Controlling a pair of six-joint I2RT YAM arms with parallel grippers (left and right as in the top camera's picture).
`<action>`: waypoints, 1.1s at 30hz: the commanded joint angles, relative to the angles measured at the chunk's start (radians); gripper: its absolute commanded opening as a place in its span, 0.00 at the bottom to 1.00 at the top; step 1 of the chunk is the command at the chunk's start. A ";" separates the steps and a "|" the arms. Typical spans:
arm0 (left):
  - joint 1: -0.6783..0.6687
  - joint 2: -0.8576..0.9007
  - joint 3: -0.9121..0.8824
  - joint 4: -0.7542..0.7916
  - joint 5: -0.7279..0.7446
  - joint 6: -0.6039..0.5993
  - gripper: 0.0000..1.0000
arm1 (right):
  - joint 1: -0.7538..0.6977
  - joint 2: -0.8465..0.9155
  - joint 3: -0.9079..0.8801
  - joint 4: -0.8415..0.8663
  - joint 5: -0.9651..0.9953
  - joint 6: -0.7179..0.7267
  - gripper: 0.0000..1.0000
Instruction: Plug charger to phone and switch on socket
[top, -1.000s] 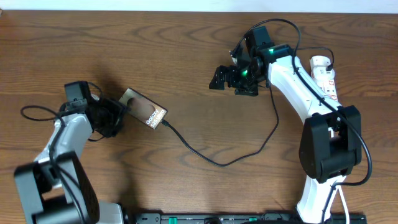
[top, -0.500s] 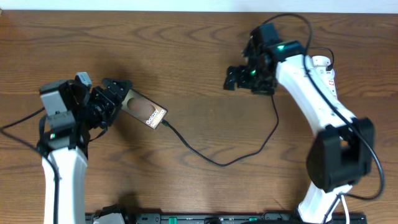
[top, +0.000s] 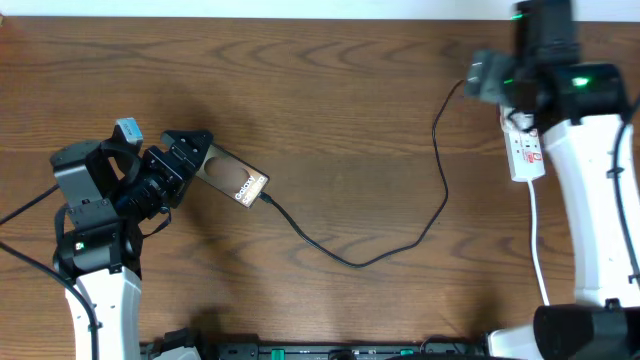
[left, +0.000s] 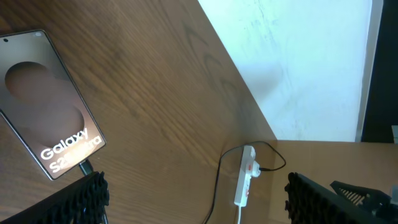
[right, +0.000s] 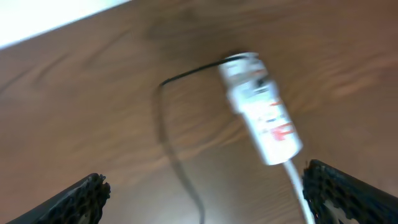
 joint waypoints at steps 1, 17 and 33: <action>0.004 -0.006 0.020 -0.006 0.016 0.014 0.91 | -0.158 0.028 0.007 0.034 -0.073 -0.037 0.99; 0.004 -0.006 0.020 -0.005 0.001 0.014 0.91 | -0.554 0.255 0.007 0.003 -0.836 -0.500 0.99; 0.004 0.009 0.019 -0.006 -0.025 0.014 0.91 | -0.523 0.401 0.007 0.039 -0.607 -0.541 0.99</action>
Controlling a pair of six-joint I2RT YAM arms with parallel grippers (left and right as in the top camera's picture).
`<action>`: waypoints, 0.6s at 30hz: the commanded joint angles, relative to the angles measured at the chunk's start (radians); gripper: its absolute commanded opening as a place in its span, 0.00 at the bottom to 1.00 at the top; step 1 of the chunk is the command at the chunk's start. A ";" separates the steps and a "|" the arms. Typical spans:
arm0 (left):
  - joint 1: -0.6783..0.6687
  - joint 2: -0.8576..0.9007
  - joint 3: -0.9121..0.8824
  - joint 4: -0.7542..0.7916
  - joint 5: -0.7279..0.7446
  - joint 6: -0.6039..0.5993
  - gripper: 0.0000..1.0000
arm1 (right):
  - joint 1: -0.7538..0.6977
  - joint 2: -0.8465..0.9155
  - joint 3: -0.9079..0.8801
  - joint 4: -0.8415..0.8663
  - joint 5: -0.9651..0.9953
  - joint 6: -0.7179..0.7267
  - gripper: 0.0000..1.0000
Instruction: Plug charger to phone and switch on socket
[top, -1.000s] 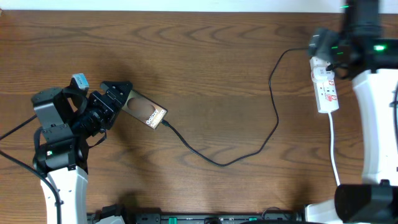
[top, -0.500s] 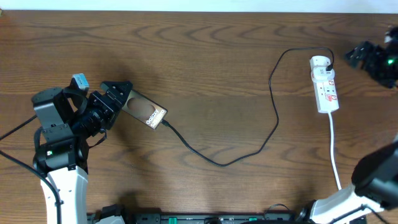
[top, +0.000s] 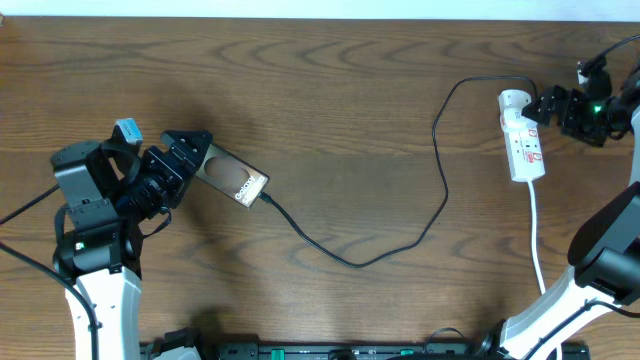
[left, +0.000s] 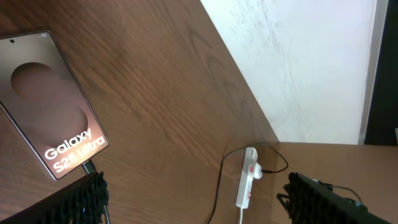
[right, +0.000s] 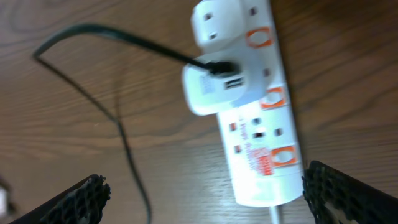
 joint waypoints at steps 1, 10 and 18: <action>0.004 0.011 0.019 -0.002 -0.013 0.014 0.91 | 0.020 0.012 0.007 0.021 0.113 -0.013 0.99; 0.004 0.021 0.019 -0.001 -0.013 0.014 0.91 | 0.031 0.038 0.007 0.053 0.073 -0.048 0.99; 0.004 0.021 0.019 -0.002 -0.012 0.014 0.91 | 0.044 0.072 0.007 0.057 0.055 -0.059 0.99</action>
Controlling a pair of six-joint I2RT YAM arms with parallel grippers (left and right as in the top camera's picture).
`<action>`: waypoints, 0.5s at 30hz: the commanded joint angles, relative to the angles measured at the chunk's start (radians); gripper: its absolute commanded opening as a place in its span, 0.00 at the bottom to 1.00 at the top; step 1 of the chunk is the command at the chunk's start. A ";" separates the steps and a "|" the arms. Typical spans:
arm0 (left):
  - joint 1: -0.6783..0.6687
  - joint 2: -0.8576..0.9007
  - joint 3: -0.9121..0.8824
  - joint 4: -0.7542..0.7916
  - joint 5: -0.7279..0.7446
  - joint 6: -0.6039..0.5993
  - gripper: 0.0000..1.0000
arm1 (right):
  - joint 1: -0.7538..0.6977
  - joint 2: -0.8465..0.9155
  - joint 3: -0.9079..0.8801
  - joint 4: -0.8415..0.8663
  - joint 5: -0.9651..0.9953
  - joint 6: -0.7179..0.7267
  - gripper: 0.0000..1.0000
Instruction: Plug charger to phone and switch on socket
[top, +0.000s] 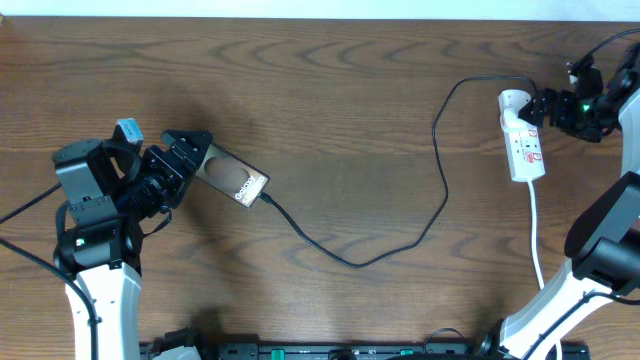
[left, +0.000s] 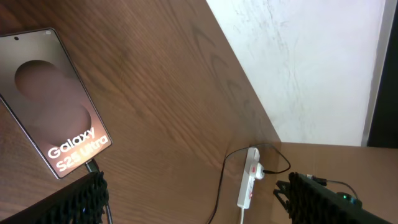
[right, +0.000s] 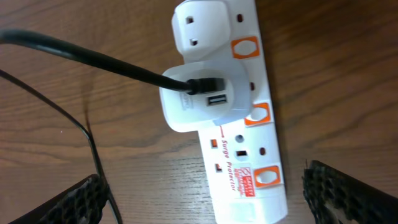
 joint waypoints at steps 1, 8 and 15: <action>0.004 0.003 0.020 -0.002 -0.009 0.014 0.91 | 0.012 0.030 0.007 0.003 -0.023 -0.023 0.99; 0.004 0.003 0.020 -0.002 -0.009 0.014 0.91 | 0.018 0.069 0.007 0.012 -0.047 -0.030 0.99; 0.004 0.003 0.020 -0.002 -0.009 0.014 0.91 | 0.037 0.072 0.007 0.037 -0.047 -0.030 0.99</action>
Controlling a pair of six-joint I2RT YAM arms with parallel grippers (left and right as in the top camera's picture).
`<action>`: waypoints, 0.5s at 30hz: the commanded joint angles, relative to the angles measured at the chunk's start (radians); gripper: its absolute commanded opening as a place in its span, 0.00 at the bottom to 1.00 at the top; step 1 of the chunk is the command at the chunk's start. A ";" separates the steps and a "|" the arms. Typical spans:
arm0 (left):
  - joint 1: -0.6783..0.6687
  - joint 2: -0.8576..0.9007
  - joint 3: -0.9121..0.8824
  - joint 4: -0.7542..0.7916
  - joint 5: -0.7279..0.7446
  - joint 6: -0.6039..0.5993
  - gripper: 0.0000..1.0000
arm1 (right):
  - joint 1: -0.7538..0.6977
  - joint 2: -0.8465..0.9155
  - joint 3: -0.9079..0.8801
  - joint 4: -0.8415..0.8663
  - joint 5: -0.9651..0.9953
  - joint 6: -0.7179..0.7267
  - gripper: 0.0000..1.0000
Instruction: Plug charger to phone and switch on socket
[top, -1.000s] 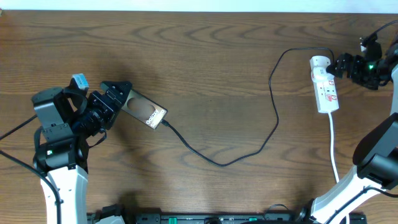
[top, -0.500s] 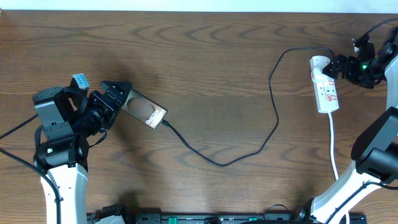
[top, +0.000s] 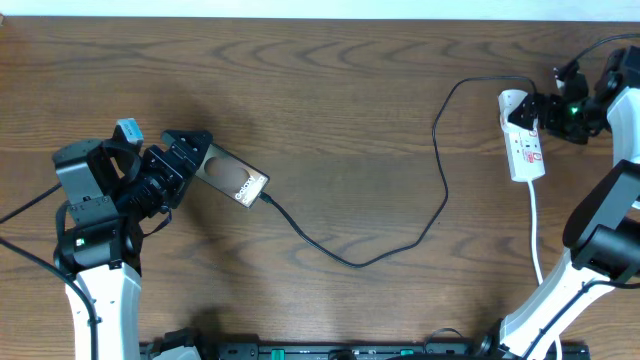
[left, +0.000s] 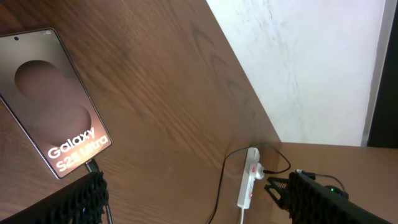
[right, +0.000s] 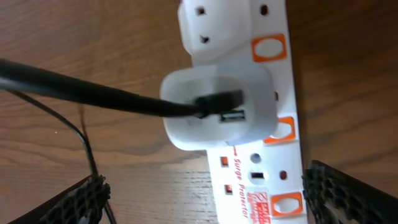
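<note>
A Galaxy phone (top: 228, 177) lies screen up at the table's left. A black cable (top: 440, 190) joins its lower end to a white charger (right: 217, 109) plugged into a white power strip (top: 524, 150) at the far right. The strip's orange switches (right: 268, 48) run along one side. My right gripper (right: 214, 199) hangs open, low over the strip just beside the charger, and is at the strip's right edge in the overhead view (top: 541, 108). My left gripper (top: 176, 168) stands open at the phone's left end, holding nothing.
The strip's white mains lead (top: 538, 240) runs toward the table's front edge on the right. A white wall (left: 311, 62) lies beyond the table's far edge. The cable loops across the middle of the wooden table (top: 330, 90).
My right gripper has come closer to the strip, and the charger now fills more of the right wrist view. The phone, the cable and the left gripper have not moved.
At first my right arm stood high over the strip, its wrist view blurred. Then the open gripper was at the strip's right side, looking down on the charger. It has come lower over the strip each moment since. The left gripper stayed open by the phone throughout.
</note>
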 joint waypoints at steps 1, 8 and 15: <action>0.004 0.003 0.020 -0.002 -0.009 0.014 0.91 | 0.023 0.003 0.007 0.011 -0.017 -0.013 0.99; 0.004 0.003 0.020 -0.010 -0.009 0.014 0.91 | 0.038 0.025 0.007 0.034 -0.009 0.024 0.99; 0.004 0.003 0.020 -0.010 -0.009 0.014 0.91 | 0.037 0.038 0.007 0.034 -0.005 0.024 0.99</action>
